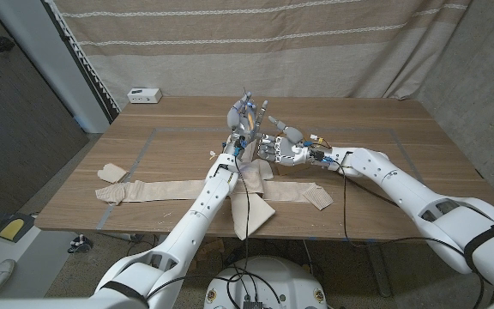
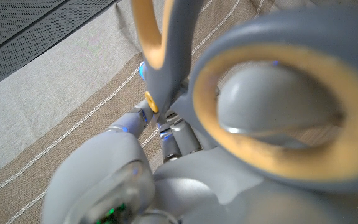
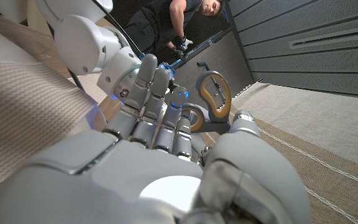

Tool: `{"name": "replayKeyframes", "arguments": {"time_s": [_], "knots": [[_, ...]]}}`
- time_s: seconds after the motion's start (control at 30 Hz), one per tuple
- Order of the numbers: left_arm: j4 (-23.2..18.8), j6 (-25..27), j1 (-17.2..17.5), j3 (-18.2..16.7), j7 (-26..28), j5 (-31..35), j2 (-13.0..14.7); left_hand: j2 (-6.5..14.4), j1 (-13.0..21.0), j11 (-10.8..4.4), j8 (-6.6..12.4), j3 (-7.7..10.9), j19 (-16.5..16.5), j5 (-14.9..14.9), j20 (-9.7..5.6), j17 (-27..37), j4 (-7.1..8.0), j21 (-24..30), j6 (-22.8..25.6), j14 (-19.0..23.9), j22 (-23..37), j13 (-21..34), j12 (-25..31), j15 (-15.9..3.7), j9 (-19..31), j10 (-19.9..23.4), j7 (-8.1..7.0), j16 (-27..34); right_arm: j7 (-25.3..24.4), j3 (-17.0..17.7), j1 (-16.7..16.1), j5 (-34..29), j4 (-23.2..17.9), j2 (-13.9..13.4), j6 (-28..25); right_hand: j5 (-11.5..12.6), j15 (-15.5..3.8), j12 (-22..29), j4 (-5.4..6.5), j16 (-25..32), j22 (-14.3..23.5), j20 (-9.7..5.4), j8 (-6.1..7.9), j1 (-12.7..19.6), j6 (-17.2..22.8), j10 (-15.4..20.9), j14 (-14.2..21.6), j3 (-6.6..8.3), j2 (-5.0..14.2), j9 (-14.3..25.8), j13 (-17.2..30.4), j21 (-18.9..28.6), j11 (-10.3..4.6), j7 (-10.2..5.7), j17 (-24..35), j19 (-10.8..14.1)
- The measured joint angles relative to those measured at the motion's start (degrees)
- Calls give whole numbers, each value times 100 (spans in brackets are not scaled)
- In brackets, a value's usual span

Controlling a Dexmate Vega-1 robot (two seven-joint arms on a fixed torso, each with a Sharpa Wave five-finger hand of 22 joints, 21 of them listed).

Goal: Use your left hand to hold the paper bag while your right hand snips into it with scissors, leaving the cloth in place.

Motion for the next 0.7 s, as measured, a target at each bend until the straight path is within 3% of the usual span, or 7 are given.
{"name": "replayKeyframes", "arguments": {"time_s": [0.7], "knots": [[143, -121, -36, 44, -31, 179, -21, -25, -22, -55, -81, -24, -41, 21, 41, 22, -24, -26, 81, -43, 1, 149, -100, 0, -51, 55, 42, -106, -32, 20, 2, -28, -12, 76, -123, 0, -3, 44, -128, 61, -26, -48, 0, 371, 71, -75, -79, 224, 235, -15, -132, 88, 30, -72, -162, -93]]}}
